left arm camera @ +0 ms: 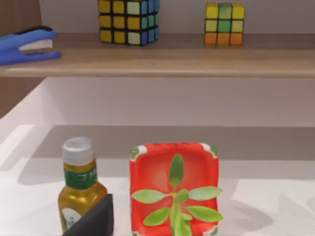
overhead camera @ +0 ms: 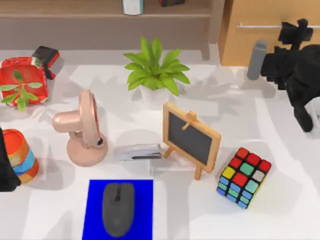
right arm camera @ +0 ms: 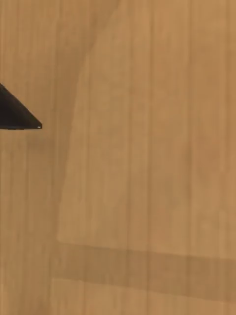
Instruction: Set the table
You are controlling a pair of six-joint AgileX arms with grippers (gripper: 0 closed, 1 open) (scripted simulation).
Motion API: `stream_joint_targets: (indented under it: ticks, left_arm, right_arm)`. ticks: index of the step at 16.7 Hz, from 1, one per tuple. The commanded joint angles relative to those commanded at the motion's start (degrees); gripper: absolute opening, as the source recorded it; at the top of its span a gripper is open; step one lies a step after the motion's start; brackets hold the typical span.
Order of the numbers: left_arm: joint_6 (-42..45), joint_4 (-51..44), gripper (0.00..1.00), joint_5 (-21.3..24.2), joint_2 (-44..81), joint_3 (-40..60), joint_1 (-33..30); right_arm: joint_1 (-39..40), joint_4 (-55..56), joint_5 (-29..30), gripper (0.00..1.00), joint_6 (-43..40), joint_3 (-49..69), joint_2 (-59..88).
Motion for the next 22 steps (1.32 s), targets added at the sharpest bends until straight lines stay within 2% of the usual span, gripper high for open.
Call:
stream_joint_targets:
  ticks: [22]
  left_arm:
    - [0.0,0.0,1.00,0.0,0.0,0.0,0.0]
  right_arm:
    - [1.5,5.6,1.2,1.00,0.6,-12.7,-4.0]
